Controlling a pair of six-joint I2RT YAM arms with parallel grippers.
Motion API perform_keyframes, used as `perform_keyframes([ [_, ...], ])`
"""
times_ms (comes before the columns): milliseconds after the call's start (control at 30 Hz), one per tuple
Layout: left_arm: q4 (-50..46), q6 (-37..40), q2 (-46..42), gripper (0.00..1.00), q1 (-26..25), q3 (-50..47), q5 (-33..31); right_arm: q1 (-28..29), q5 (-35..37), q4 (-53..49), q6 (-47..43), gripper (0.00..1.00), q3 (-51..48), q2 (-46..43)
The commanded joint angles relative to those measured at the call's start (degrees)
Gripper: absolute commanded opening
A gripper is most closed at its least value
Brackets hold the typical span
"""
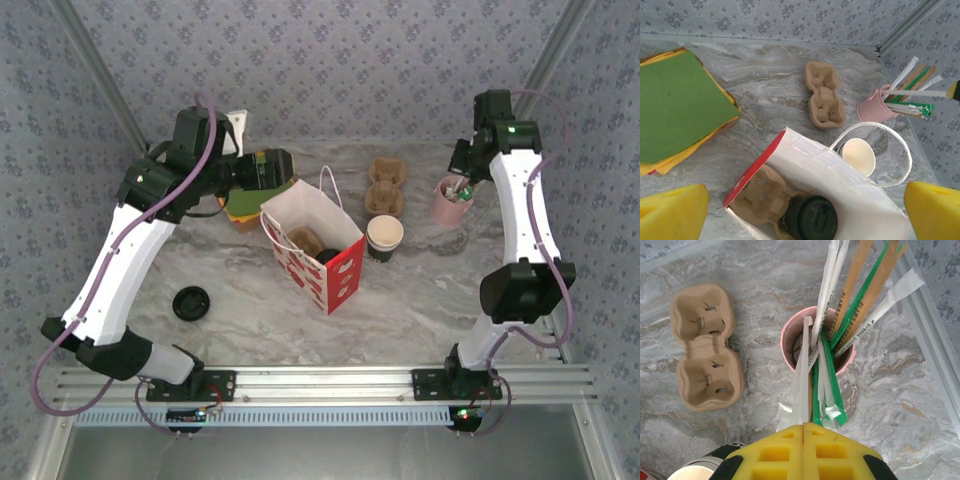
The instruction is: Pack the takeout coffee
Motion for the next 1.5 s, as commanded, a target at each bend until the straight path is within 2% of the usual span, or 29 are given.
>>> perform_keyframes([
  [0,0.56,-0.42,-1.72,1.00,-0.18,-0.45,-0.62,-0.10,1.49,-1.41,0.79,0.00,2.32,-3.44],
  [233,0.91,-0.68,-2.75,1.00,-0.16,-1.86,-1.52,0.11,-2.76,2.21,0.94,0.00,2.96,-9.87],
  [533,0.74,-1.94,-4.38,1.00,-0.09,-3.79,-5.79,1.94,-21.33,11.99,1.67,0.00,0.82,-19.20],
  [633,0.68,-2.68,-5.20,1.00,-0.07,-4.88,-6.67,4.19,-28.84,15.12,1.21,0.00,0.61,-20.95],
  [700,0.61,-2.87,-5.70,1.00,-0.07,-5.38,-6.52,7.17,-30.78,14.74,0.44,0.00,2.24,-20.71],
  [967,-0.41,-3.92,-8.59,1.00,-0.04,-7.23,-8.05,22.86,-25.28,8.27,-4.14,0.00,8.63,-18.85],
  [1133,-0.66,-4.20,-10.57,1.00,0.02,-8.88,-8.88,31.64,-20.88,4.70,-6.46,0.00,9.10,-18.78],
  [1467,-0.49,-4.37,-12.94,1.00,0.01,-10.93,-8.96,41.47,-10.98,-4.59,-8.41,0.00,7.36,-19.14],
])
